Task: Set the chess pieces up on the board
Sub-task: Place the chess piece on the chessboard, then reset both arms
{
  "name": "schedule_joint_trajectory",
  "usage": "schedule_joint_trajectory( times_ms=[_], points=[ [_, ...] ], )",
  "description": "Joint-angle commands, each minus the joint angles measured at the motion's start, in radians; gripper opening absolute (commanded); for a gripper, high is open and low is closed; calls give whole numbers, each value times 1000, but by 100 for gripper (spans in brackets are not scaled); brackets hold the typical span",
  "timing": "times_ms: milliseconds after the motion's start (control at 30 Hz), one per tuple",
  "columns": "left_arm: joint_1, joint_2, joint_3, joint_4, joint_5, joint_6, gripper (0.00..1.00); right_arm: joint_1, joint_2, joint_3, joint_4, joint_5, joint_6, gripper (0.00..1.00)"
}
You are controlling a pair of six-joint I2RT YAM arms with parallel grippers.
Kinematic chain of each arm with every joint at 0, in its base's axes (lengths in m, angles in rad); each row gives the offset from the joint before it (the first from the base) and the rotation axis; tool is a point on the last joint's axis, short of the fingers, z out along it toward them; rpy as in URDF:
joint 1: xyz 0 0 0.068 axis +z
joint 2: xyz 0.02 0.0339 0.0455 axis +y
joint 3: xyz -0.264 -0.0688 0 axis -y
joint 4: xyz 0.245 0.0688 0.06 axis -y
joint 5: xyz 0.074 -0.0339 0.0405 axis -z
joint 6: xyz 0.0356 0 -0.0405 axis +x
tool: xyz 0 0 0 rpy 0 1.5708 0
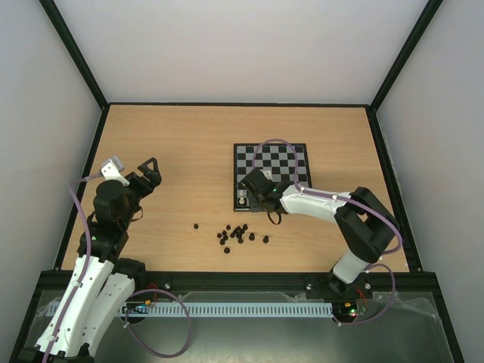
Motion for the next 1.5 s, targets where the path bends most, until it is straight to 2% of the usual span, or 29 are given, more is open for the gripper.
schedule_joint_trajectory(
  times_ms=[0,233,400,533,733,833,867,1200,1467],
  points=[
    [6,-5,-7,12,9,4,99,-4,-56,-16,-42,-6,4,27],
    [6,-8,-4,12,11,4,99,-4,-140,-8,-62,-15,-2,28],
    [6,-10,-6,11,8,7,99,-4,-229,-19,-70,-14,-10,36],
    [6,-7,-8,12,6,10,100,-4,-308,-34,-79,3,-20,52],
    [6,1,-13,19,5,14,99,-4,-425,-75,-80,7,-37,71],
    [6,10,-17,23,2,16,100,-5,-464,-96,-81,20,-45,88],
    [6,15,-18,25,3,18,100,-4,-475,-105,-80,25,-47,98],
    [5,80,-37,60,-12,28,99,-5,-616,-180,-57,60,-67,99],
    [6,96,-46,72,-44,40,99,-5,-628,-231,6,44,-70,99]
  ],
)
